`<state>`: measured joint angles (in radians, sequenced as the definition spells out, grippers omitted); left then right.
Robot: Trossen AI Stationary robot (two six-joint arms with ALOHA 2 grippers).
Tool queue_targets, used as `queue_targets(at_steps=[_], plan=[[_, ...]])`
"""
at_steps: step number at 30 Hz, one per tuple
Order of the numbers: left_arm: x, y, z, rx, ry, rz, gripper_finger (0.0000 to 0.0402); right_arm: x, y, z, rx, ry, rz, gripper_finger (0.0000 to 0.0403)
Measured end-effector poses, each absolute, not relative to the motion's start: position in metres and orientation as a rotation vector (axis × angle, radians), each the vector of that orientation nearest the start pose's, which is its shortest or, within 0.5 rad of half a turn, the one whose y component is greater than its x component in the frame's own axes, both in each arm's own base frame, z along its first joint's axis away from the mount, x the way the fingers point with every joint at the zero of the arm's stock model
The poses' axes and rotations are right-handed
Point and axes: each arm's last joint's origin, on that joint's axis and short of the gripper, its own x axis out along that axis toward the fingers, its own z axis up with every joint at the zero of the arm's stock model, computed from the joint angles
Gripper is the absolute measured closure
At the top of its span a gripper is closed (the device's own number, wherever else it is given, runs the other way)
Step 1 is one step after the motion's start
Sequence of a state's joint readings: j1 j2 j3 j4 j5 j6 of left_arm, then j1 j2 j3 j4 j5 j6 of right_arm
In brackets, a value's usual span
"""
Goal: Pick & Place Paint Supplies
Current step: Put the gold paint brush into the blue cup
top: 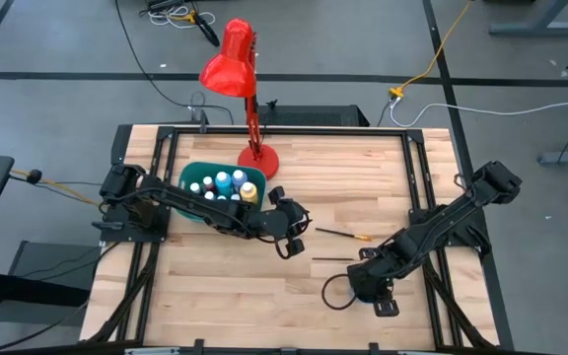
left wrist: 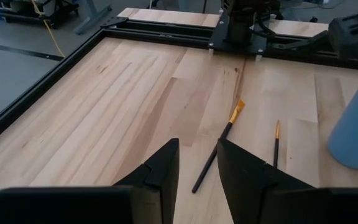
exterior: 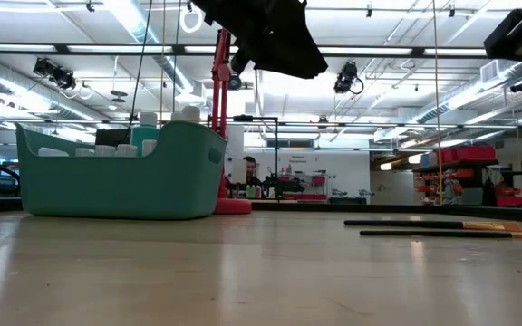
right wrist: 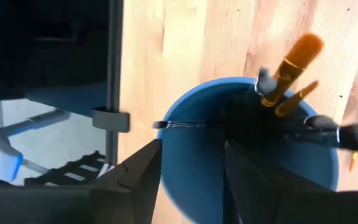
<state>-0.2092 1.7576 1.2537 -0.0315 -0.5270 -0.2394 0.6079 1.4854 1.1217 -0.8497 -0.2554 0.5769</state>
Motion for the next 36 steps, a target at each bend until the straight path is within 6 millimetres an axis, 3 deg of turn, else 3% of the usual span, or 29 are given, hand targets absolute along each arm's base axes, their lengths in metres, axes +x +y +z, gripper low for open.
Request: queue_targets(at_steps=[7,11,16,19,24,28,36], plan=[[0.388,-0.068,0.249,0.005,0.472,0.328,0.0287,0.219,0.161,0.265,0.289,1.318,0.391,0.0229],[0.399,-0.072,0.243,0.031,0.424,0.231,0.0287,0.214,0.157,0.276,0.293,1.252,0.396,0.0237],[0.425,-0.079,0.213,0.047,0.33,-0.072,0.0287,0.208,0.152,0.288,0.292,1.195,0.431,0.0241],[0.437,-0.08,0.192,0.055,0.28,-0.162,0.0287,0.204,0.149,0.295,0.275,1.149,0.437,0.0241],[0.457,-0.072,0.164,0.032,0.258,-0.14,0.0287,0.197,0.142,0.306,0.22,1.069,0.437,0.0241],[0.471,-0.061,0.14,-0.08,0.306,-0.09,0.0287,0.193,0.134,0.313,0.14,0.984,0.389,0.0241],[0.479,-0.048,0.12,-0.124,0.351,0.013,0.0287,0.196,0.122,0.317,-0.069,0.888,0.308,0.024]])
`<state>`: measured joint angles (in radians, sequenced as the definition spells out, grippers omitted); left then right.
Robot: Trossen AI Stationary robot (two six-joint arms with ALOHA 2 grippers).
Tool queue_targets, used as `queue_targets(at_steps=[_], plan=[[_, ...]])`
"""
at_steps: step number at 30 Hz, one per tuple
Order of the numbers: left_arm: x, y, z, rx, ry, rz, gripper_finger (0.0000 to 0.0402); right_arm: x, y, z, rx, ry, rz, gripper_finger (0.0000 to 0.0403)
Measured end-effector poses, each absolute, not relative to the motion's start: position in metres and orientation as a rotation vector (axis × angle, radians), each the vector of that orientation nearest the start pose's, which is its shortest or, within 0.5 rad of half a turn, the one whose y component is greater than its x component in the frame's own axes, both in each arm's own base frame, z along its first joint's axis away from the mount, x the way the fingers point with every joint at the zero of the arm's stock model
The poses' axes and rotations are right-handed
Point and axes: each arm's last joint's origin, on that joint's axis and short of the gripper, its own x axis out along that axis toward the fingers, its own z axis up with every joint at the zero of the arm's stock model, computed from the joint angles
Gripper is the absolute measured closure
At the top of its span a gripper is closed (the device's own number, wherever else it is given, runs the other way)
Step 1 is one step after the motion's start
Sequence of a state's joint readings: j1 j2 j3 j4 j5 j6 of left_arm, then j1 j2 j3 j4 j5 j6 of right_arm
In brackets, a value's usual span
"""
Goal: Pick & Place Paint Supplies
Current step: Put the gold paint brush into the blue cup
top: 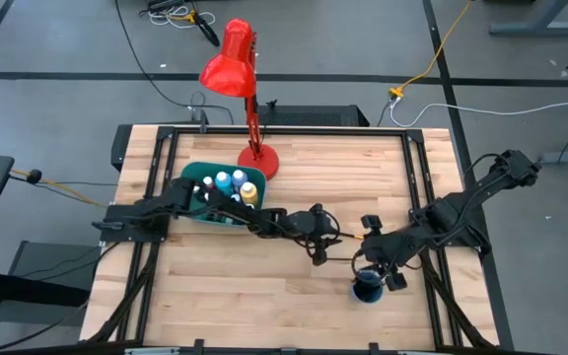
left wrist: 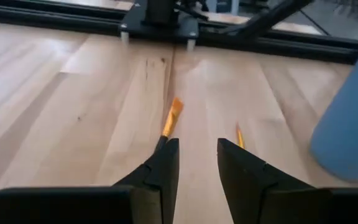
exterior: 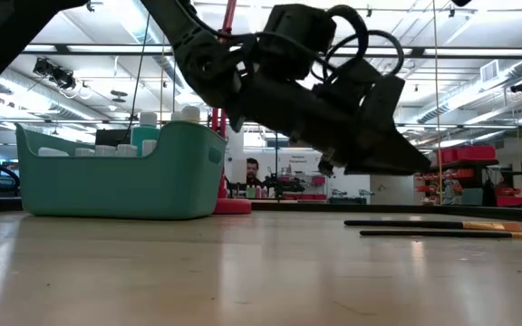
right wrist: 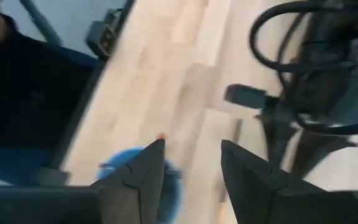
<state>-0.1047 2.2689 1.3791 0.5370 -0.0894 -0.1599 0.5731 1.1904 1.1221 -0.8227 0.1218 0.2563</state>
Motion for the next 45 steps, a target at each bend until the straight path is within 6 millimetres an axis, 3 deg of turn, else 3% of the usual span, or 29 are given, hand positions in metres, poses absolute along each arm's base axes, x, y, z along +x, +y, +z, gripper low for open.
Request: queue_targets(at_steps=[7,10,15,20,28,36,40,45], plan=[[0.479,-0.048,0.117,-0.139,0.354,0.019,0.0287,0.198,0.093,0.316,-0.252,0.86,-0.083,0.024],[0.478,-0.048,0.121,-0.158,0.361,0.022,0.0287,0.198,0.084,0.314,-0.24,0.84,-0.175,0.024],[0.476,-0.048,0.14,-0.168,0.343,0.012,0.0287,0.194,0.076,0.294,-0.22,0.854,-0.196,0.024],[0.473,-0.049,0.154,-0.154,0.338,0.005,0.0287,0.189,0.064,0.268,-0.072,0.902,-0.124,0.024],[0.466,-0.049,0.179,-0.154,0.316,-0.036,0.0287,0.186,0.039,0.237,0.024,0.74,-0.096,0.024],[0.421,-0.04,0.238,-0.02,0.316,0.114,0.0287,0.186,0.026,0.198,0.037,0.524,-0.001,0.024],[0.386,-0.035,0.268,0.017,0.256,0.17,0.0287,0.184,0.021,0.181,0.051,0.454,-0.009,0.024],[0.341,-0.029,0.288,0.004,0.181,0.211,0.0287,0.178,0.012,0.159,0.054,0.479,-0.054,0.024]])
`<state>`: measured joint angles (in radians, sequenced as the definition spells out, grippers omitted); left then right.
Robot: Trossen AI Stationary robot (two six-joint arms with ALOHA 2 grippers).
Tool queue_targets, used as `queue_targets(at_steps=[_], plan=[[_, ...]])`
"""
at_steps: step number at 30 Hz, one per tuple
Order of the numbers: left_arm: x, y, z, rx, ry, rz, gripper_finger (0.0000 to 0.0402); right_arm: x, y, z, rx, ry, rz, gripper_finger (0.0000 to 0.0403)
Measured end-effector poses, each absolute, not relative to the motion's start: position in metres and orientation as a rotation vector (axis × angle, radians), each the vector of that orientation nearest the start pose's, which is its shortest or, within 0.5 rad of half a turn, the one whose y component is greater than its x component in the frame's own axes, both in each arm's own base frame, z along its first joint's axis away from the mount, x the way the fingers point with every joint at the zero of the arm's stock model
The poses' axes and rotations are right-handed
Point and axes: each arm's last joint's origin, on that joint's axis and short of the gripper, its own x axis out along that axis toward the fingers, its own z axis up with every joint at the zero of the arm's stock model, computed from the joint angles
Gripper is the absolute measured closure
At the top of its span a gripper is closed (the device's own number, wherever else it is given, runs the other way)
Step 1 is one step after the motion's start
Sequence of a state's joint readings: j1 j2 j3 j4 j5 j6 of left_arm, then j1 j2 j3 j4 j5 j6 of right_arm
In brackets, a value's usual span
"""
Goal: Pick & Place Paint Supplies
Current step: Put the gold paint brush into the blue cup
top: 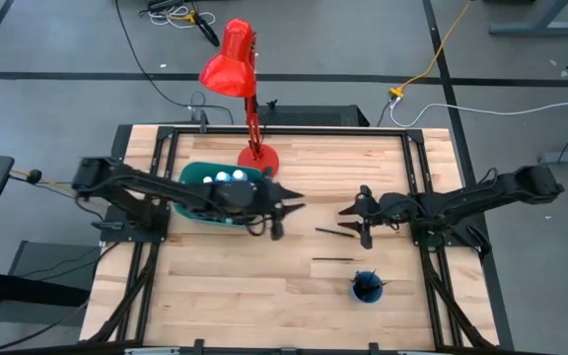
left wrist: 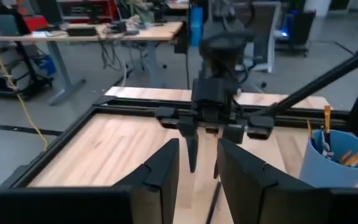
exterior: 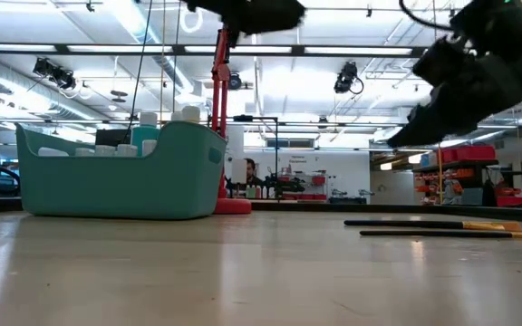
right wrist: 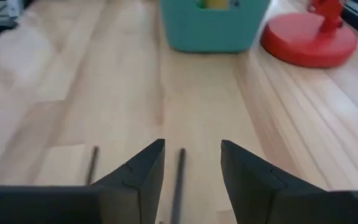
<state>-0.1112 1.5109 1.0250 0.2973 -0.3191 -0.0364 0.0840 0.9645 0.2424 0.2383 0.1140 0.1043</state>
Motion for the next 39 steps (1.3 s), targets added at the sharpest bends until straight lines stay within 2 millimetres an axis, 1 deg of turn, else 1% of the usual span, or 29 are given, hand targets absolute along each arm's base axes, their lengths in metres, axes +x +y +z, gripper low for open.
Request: queue_targets(at_steps=[2,4,5,7,9,12,16,22,28,30,36,39], plan=[[0.326,-0.027,0.29,-0.004,0.155,0.223,0.0287,0.177,0.007,0.152,0.072,0.499,-0.083,0.024],[0.318,-0.026,0.29,-0.015,0.114,0.224,0.0287,0.178,0.004,0.145,0.093,0.524,-0.106,0.024],[0.312,-0.025,0.287,-0.017,0.126,0.227,0.0287,0.178,0.004,0.142,0.101,0.54,-0.113,0.024],[0.309,-0.025,0.285,-0.036,0.093,0.227,0.0287,0.18,0.004,0.136,0.117,0.556,-0.088,0.024],[0.306,-0.024,0.279,-0.045,0.105,0.241,0.0287,0.184,0.006,0.132,0.135,0.547,-0.028,0.024],[0.306,-0.024,0.276,-0.042,0.111,0.255,0.0287,0.19,0.01,0.124,0.144,0.534,0.024,0.024],[0.306,-0.024,0.276,-0.044,0.114,0.256,0.0287,0.192,0.01,0.108,0.129,0.588,-0.012,0.024],[0.306,-0.024,0.276,-0.044,0.116,0.251,0.0287,0.201,0.011,0.098,0.13,0.553,0.0,0.024],[0.306,-0.024,0.275,-0.061,0.116,0.252,0.0287,0.202,0.015,0.079,0.111,0.63,-0.01,0.0241],[0.306,-0.024,0.276,-0.061,0.115,0.252,0.0287,0.204,0.018,0.074,0.106,0.622,-0.017,0.024],[0.306,-0.024,0.276,-0.061,0.11,0.266,0.0287,0.207,0.022,0.061,0.04,0.585,-0.134,0.024],[0.306,-0.024,0.276,-0.066,0.11,0.266,0.0287,0.208,0.02,0.055,0.073,0.575,-0.208,0.0241]])
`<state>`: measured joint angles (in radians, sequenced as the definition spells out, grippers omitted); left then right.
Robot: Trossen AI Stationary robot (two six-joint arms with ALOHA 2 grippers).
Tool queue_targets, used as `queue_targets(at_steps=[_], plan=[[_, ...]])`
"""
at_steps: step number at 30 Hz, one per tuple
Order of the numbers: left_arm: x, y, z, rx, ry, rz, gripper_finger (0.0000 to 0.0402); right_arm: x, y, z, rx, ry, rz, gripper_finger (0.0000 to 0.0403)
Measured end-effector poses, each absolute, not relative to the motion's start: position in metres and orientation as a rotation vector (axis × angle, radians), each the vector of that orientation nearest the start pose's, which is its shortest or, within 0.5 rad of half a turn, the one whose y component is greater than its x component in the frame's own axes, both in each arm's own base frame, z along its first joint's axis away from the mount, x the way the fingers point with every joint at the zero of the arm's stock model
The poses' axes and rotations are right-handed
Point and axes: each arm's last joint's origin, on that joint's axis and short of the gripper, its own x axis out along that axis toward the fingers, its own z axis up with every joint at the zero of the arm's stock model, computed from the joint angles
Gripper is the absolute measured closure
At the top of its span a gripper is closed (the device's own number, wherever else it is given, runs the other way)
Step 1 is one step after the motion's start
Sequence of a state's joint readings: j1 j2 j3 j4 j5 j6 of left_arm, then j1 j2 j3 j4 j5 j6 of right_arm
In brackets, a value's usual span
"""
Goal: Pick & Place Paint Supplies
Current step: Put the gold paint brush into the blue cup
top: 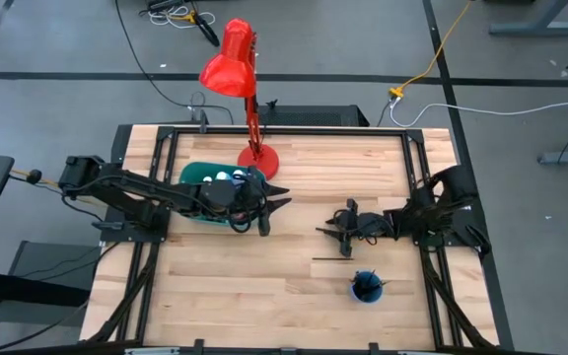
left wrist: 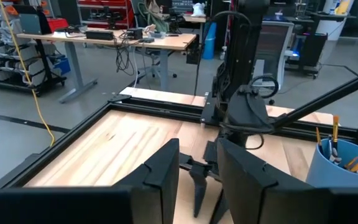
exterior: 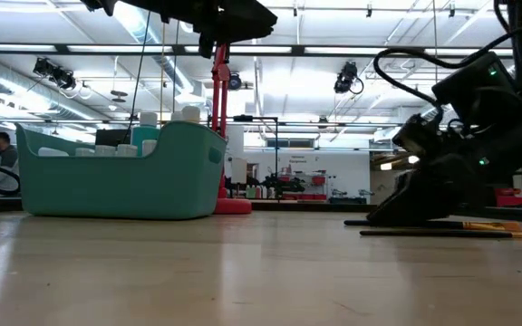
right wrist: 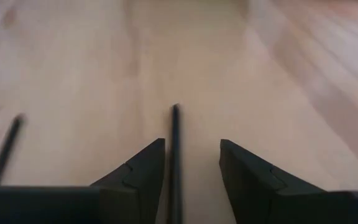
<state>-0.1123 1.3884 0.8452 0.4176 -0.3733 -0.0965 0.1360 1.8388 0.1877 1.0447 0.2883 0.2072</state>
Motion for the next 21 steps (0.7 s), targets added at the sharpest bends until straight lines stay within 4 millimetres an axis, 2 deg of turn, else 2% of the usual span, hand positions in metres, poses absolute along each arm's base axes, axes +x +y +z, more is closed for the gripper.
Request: queue_targets(at_steps=[5,14,21], plan=[[0.306,-0.024,0.276,-0.068,0.109,0.266,0.0287,0.216,0.019,0.046,0.13,0.543,-0.318,0.0241],[0.306,-0.025,0.276,-0.104,0.108,0.246,0.0287,0.241,0.025,0.035,0.091,0.488,-0.375,0.0244],[0.307,-0.025,0.276,-0.111,0.11,0.22,0.0287,0.238,0.04,0.027,0.128,0.438,-0.4,0.0295]])
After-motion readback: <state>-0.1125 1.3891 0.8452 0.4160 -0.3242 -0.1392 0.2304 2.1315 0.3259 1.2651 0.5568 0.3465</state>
